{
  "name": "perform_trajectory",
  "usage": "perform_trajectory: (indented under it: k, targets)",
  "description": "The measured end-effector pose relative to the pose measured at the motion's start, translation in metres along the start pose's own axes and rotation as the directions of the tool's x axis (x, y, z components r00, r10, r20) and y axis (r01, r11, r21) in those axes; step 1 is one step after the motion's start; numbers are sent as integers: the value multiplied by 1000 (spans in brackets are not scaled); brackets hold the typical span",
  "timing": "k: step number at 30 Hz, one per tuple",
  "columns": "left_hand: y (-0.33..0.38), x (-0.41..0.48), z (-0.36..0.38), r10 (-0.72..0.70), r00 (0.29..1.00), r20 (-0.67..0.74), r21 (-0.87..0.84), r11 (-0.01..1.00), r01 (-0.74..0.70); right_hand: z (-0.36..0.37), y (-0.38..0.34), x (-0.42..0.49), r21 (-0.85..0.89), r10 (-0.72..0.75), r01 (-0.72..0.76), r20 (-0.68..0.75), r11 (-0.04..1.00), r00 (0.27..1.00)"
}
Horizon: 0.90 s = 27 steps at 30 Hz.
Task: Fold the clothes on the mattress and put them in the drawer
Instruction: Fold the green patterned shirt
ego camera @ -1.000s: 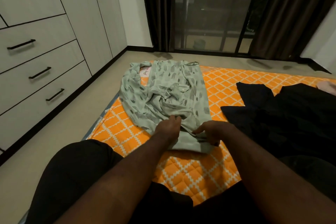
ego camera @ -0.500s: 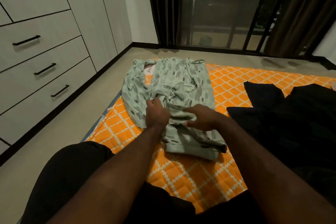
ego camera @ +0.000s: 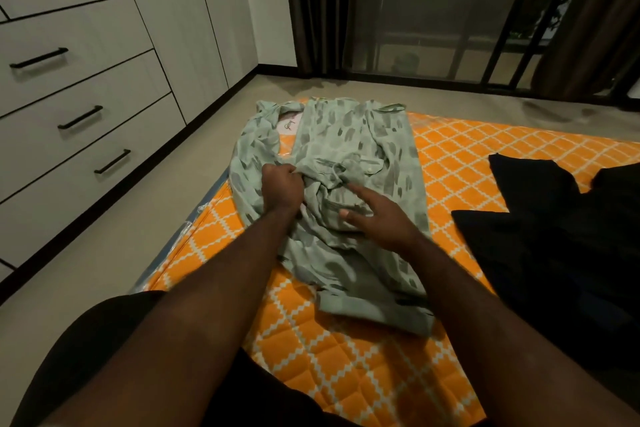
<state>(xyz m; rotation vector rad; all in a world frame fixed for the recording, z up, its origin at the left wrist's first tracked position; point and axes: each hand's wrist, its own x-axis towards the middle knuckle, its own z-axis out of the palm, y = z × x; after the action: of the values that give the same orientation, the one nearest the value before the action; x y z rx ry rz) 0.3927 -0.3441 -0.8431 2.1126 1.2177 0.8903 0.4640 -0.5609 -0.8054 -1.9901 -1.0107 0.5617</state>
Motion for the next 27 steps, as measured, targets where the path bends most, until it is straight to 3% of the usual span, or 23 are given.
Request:
perform_trajectory:
  k: [3,7,9,11,13,15,18,20,22,24,26,27]
  targets:
    - [33,-3,-2,-90,993,-75,-321,945,61,-4,3,1,246,63,-51,-40,968,997]
    - [77,-30,-1,228,973,35,-427,884,-192,-11,0,5,518,133,-56,-112,853,985]
    - [93,-49,-3,449,892,56,-482,795,-370,-17,-4,4,706,190,-69,-95,704,977]
    - [107,-68,-7,626,778,46,-551,666,-503,-26,-5,1,873,228,-64,-55,483,972]
    - [115,-81,-7,727,686,44,-583,576,-573,-36,2,0,965,237,-29,-35,260,971]
    - [114,-84,-3,784,616,70,-556,544,-629,-45,9,0,987,221,-9,-26,158,975]
    - [109,-91,-2,862,494,118,-512,479,-713,-61,10,-1,989,193,-7,-21,145,981]
    - [105,-91,-3,872,461,163,-532,472,-704,-69,5,0,976,186,-5,-37,217,982]
    - [102,-86,-4,817,541,200,-573,545,-612,-79,3,4,918,185,20,-101,395,977]
    - [102,-75,-4,680,710,184,-654,624,-428,-91,-1,10,828,154,65,-179,556,972]
    - [101,-59,-3,488,831,266,-721,673,-164,-105,-8,13,771,113,73,-186,632,976]
    - [98,-50,-2,416,841,346,-734,678,-34,-113,-11,13,748,98,69,-177,660,979]
